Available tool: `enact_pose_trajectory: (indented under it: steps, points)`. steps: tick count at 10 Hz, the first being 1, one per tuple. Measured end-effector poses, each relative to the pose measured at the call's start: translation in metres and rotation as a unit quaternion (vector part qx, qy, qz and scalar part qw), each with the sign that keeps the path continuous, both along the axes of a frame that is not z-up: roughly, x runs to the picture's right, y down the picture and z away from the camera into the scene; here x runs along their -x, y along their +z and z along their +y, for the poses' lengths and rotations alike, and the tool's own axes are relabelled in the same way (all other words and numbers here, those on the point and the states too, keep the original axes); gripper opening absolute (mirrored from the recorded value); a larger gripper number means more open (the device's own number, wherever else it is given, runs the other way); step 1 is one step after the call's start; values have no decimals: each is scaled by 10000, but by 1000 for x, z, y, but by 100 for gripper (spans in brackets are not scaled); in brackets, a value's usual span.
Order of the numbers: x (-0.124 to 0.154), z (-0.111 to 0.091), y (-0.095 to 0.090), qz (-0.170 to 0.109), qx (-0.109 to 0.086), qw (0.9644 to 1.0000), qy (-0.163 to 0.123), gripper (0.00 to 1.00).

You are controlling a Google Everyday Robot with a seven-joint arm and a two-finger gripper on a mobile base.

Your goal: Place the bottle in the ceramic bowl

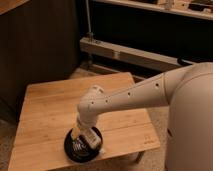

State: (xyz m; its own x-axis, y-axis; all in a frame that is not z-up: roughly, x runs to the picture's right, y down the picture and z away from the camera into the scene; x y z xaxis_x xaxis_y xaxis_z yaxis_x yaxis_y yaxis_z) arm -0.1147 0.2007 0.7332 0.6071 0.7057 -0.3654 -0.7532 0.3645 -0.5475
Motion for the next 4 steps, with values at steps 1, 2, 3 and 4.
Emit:
enact_pose_trajectory:
  steps: [1,2,3,4]
  points:
    - [-1,0,0,5,1,10000,4,80]
    - [1,0,0,-7,0,10000,-7,80]
    - [1,0,0,-8,-1,10000,-7,80]
    - [0,0,0,-4,-1,10000,-2,80]
